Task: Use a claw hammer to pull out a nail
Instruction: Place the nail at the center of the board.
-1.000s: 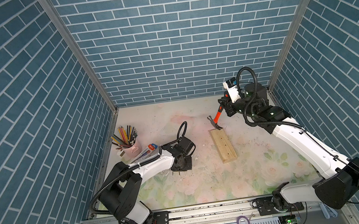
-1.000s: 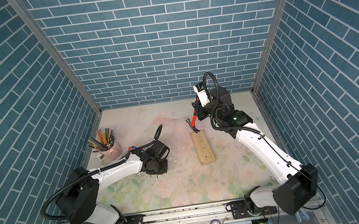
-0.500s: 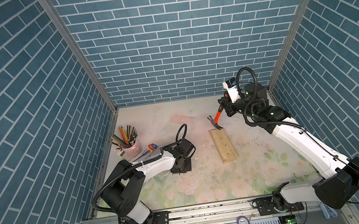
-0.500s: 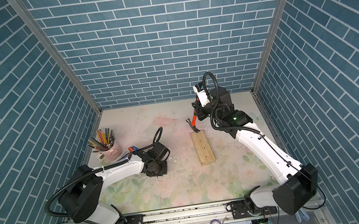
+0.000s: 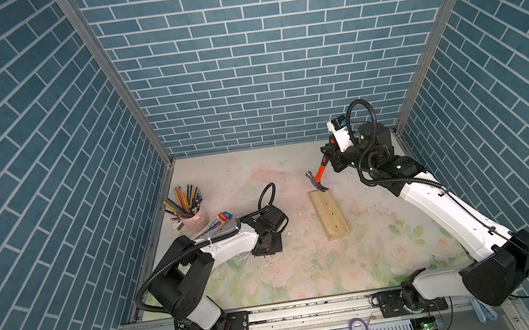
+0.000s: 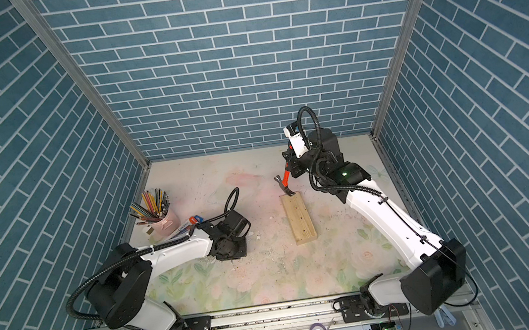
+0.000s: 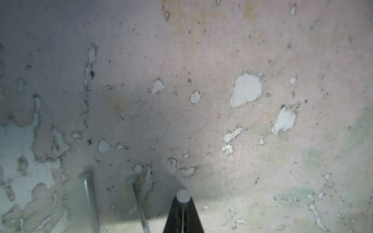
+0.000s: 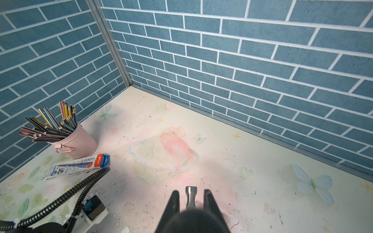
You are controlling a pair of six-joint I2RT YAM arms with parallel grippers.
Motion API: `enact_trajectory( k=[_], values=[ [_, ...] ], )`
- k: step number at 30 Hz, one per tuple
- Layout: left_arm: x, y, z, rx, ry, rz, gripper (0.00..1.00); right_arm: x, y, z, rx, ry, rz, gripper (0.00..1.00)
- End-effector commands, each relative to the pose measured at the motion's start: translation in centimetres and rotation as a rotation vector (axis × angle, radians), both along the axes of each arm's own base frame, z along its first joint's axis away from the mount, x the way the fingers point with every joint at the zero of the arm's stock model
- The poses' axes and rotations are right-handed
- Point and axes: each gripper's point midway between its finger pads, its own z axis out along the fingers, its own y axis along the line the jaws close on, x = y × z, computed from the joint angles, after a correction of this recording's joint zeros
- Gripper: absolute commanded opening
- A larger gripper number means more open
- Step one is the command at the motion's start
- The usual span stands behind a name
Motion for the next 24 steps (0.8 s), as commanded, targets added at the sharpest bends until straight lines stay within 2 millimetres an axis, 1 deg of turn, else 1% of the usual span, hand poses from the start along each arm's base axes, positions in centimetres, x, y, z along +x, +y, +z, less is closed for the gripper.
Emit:
enact_trajectory(
  k=[1,24],
  values=[
    [-0.89,1.78,-1.33,0.075,0.023,0.023,0.07,0.24,0.15,5.48,0.061,-0.164,0.012,0.0],
    [-1.0,2.04,-1.45,0.09,0.017,0.031,0.1,0.3,0.06,5.57,0.059,-0.166,0.006,0.0]
  ],
)
